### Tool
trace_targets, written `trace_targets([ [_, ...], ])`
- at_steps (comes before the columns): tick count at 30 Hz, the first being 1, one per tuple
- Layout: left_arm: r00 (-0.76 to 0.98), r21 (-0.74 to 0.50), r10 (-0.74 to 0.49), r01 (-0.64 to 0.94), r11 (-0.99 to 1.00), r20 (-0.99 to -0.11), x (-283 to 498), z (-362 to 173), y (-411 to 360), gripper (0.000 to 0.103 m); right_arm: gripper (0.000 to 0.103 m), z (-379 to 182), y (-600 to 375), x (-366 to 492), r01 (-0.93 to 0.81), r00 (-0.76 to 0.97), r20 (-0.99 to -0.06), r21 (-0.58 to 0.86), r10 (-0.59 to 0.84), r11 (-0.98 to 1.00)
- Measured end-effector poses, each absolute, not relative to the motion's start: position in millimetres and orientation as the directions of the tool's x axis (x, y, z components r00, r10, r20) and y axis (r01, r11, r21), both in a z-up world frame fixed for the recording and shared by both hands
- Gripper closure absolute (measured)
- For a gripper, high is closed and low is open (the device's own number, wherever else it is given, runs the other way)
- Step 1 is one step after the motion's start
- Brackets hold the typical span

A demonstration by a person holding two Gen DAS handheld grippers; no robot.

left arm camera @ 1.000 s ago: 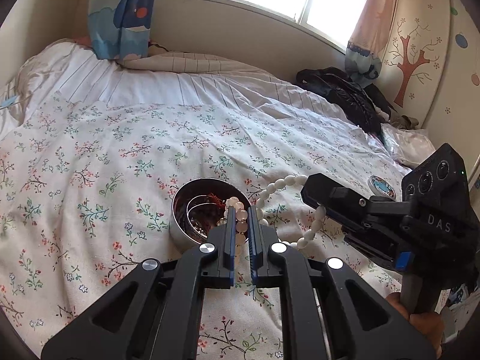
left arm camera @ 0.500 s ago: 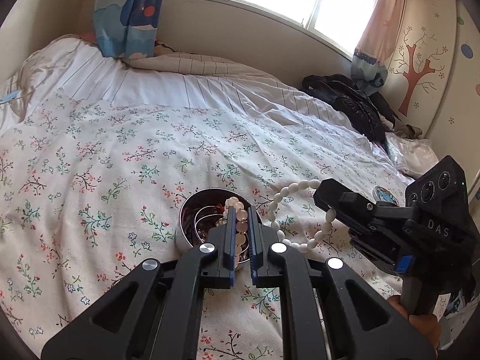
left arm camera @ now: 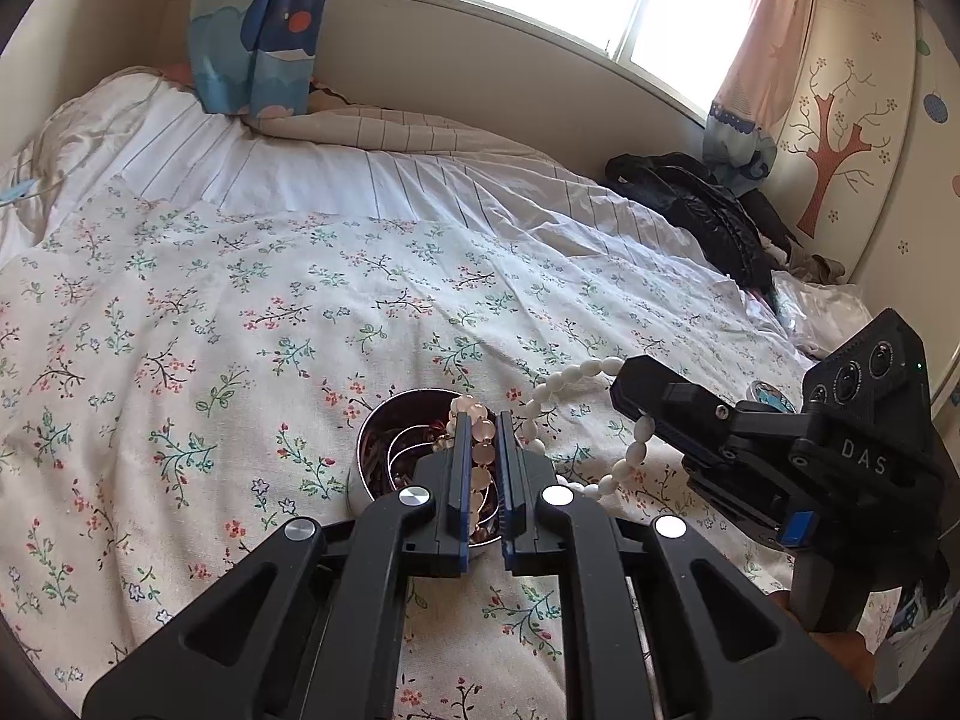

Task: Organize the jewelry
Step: 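Lift the pink bracelet with the left gripper while the right gripper lifts the white bracelet over the tin, then lower both bracelets into the silver tin and open both grippers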

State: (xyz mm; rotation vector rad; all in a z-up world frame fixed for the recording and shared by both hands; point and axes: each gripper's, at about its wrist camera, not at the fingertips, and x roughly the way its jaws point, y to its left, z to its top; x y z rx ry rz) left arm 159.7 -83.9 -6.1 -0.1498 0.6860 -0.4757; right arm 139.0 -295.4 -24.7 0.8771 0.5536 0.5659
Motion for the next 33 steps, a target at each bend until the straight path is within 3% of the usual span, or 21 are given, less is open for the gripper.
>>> trace_targets([
  [30,0.645,-0.286,-0.474,0.381,0.879,-0.599,185,-21,-94,0.096,0.094,-32,-287,162,-0.198,0.712,-0.284,0.796,0.642,0.572],
  [31,0.642,-0.282,-0.468,0.377,0.882,-0.608,187,-22,-95,0.096,0.094,-33,-283,165,-0.195,0.698,-0.303,0.792,0.649,0.579],
  [33,0.639,-0.267,-0.444,0.358,0.895,-0.628,191,-27,-94,0.096,0.082,-37,-278,168,-0.185,0.686,-0.321,0.792,0.653,0.582],
])
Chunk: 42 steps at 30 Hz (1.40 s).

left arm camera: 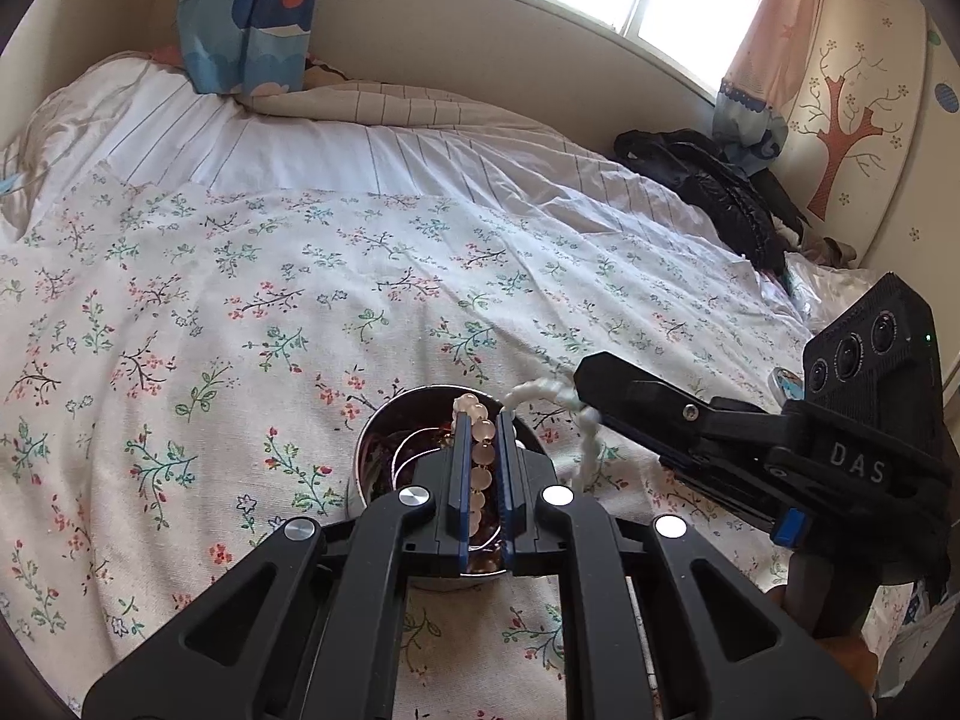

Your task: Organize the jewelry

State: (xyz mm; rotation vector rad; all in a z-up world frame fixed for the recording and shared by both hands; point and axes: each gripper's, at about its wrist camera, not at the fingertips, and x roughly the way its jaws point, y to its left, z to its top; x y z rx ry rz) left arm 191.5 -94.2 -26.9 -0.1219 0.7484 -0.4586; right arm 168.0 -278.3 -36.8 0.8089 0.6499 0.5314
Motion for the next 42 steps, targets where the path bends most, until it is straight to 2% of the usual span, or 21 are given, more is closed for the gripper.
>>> trace_targets([
  [1,0.642,-0.260,-0.429,0.345,0.902,-0.636,193,-29,-93,0.096,0.078,-36,-278,168,-0.187,0.687,-0.320,0.790,0.652,0.584],
  [7,0.664,-0.259,-0.387,0.289,0.922,-0.639,198,-28,-78,0.096,0.077,-36,-288,165,-0.177,0.712,-0.293,0.805,0.638,0.567],
  [12,0.662,-0.248,-0.379,0.287,0.925,-0.647,199,-29,-77,0.096,0.067,-36,-291,165,-0.160,0.724,-0.298,0.805,0.622,0.571],
  [19,0.502,-0.335,-0.525,0.422,0.842,-0.688,198,-48,-101,0.094,0.062,-37,-305,159,-0.140,0.752,-0.274,0.823,0.600,0.551],
  [21,0.510,-0.320,-0.513,0.421,0.849,-0.690,195,-49,-103,0.090,0.060,-36,-308,158,-0.137,0.757,-0.268,0.826,0.595,0.546],
  [25,0.537,-0.350,-0.515,0.383,0.855,-0.668,194,-44,-93,0.073,0.056,-35,-311,157,-0.131,0.764,-0.267,0.827,0.587,0.547],
  [29,0.593,-0.312,-0.470,0.354,0.882,-0.654,187,-35,-86,0.070,0.056,-35,-311,153,-0.118,0.764,-0.286,0.819,0.578,0.562],
  [31,0.627,-0.258,-0.420,0.337,0.905,-0.656,180,-31,-85,0.065,0.054,-33,-308,147,-0.103,0.764,-0.323,0.794,0.559,0.599],
  [34,0.668,-0.180,-0.345,0.306,0.935,-0.659,169,-26,-80,0.047,0.040,-28,-298,134,-0.064,0.765,-0.416,0.710,0.492,0.701],
  [36,0.685,-0.132,-0.297,0.284,0.950,-0.665,159,-25,-75,0.043,0.037,-26,-291,124,-0.041,0.758,-0.474,0.651,0.447,0.758],
  [40,0.717,-0.050,-0.211,0.239,0.970,-0.664,133,-21,-62,0.028,0.026,-19,-280,97,-0.016,0.755,-0.547,0.536,0.362,0.844],
  [42,0.732,-0.017,-0.178,0.222,0.975,-0.657,118,-19,-55,0.024,0.022,-16,-274,80,-0.011,0.758,-0.570,0.475,0.318,0.880],
])
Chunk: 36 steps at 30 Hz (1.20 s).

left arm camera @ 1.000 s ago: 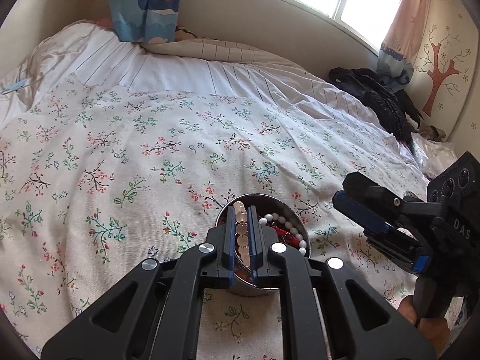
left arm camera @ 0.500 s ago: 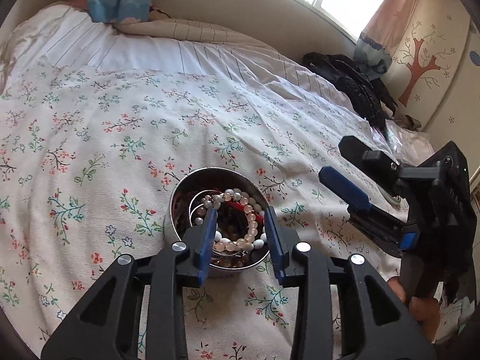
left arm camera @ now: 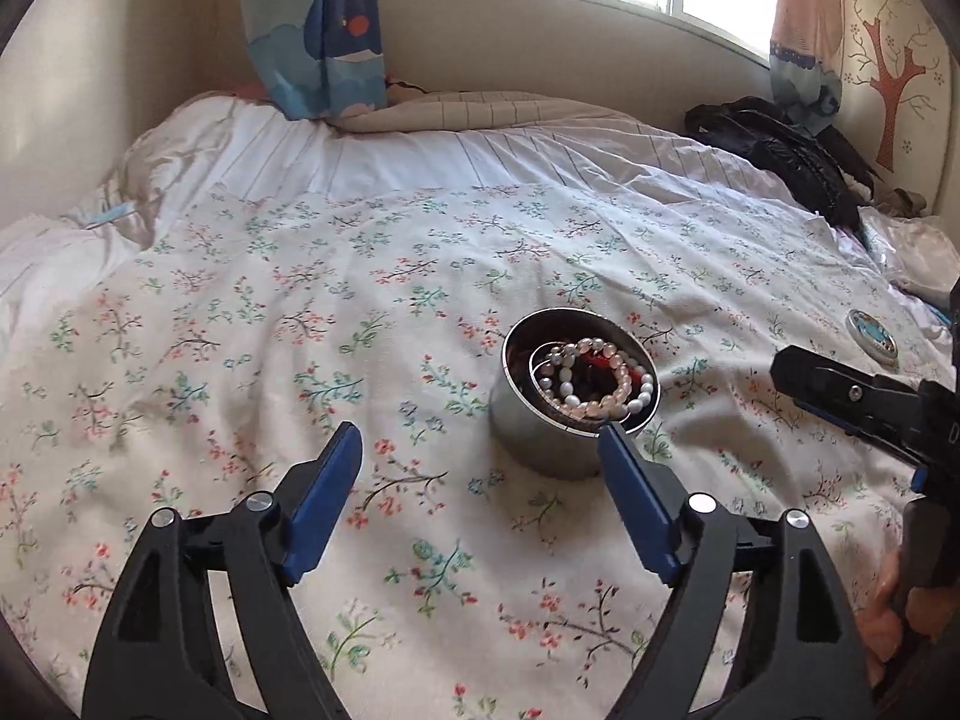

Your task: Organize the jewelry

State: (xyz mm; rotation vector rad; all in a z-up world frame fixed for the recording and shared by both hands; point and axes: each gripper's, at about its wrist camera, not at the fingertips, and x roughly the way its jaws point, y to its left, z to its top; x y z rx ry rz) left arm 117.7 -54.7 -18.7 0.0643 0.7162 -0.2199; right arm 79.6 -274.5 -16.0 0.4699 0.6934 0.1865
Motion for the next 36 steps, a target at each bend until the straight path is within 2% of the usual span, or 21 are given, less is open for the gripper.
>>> trace_targets([
  [2,0.739,0.007,-0.157,0.214,0.977,-0.656,103,-18,-49,0.020,0.015,-16,-270,64,-0.006,0.757,-0.590,0.423,0.281,0.906],
  [6,0.734,0.030,-0.147,0.221,0.975,-0.663,77,-18,-41,0.019,0.014,-19,-260,36,0.000,0.738,-0.635,0.338,0.228,0.941],
  [9,0.732,0.043,-0.148,0.235,0.971,-0.665,56,-17,-37,0.017,0.012,-14,-260,14,0.020,0.754,-0.630,0.305,0.186,0.952],
  [14,0.740,0.037,-0.164,0.247,0.968,-0.652,24,-5,-27,0.008,0.008,-9,-265,-11,0.069,0.770,-0.622,0.304,0.143,0.950],
  [18,0.745,0.019,-0.191,0.264,0.964,-0.640,4,2,-22,0.008,0.007,-3,-260,-22,0.081,0.761,-0.640,0.257,0.107,0.963],
  [24,0.735,0.051,-0.165,0.262,0.964,-0.658,2,0,-29,0.008,0.007,-5,-267,-30,0.137,0.739,-0.668,0.268,0.082,0.954],
  [29,0.738,0.032,-0.167,0.247,0.969,-0.654,1,3,-24,0.008,0.007,-5,-275,-36,0.191,0.737,-0.674,0.277,0.048,0.942],
  [36,0.733,0.034,-0.141,0.219,0.975,-0.665,6,2,-22,0.008,0.007,-1,-267,-37,0.200,0.739,-0.674,0.214,-0.004,0.956],
])
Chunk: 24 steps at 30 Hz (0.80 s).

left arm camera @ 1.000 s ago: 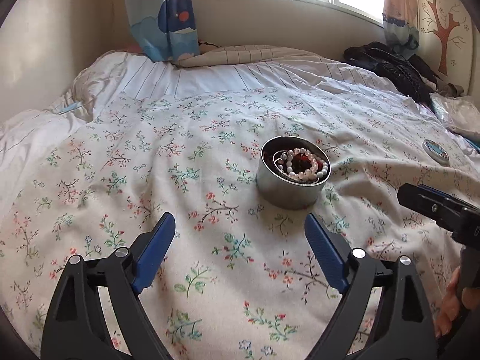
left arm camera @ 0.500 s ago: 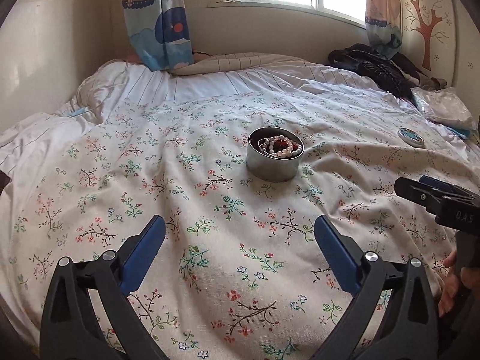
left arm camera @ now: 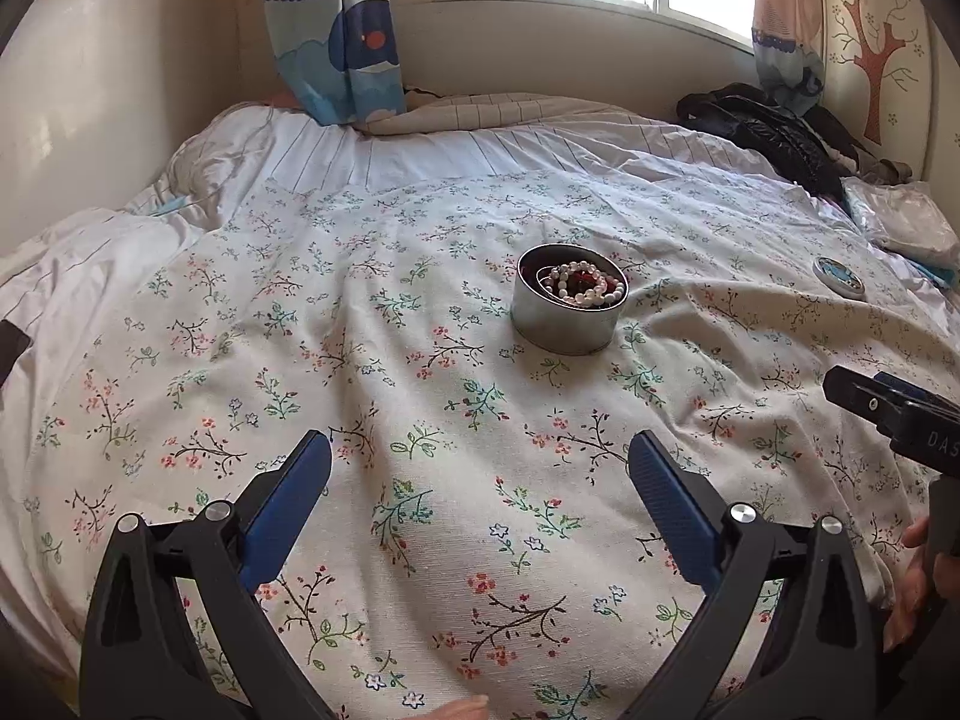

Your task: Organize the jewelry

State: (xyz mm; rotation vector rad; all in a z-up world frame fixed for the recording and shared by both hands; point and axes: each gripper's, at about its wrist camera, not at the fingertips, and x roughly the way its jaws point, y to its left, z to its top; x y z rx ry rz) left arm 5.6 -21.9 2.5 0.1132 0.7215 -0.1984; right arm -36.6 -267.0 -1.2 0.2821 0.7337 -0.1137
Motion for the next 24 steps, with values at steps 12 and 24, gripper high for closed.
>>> trace_targets([
  [12,0.734,0.078,-0.120,0.229,0.970,-0.668,6.4,-0.2,-30.4,0.008,0.007,6.8,-266.4,-41.5,0.227,0.769,-0.636,0.175,-0.067,0.958],
  [24,0.729,0.075,-0.112,0.219,0.973,-0.675,8.9,0.2,-28.4,0.008,0.007,6.8,-263.9,-41.4,0.232,0.764,-0.639,0.150,-0.085,0.961],
])
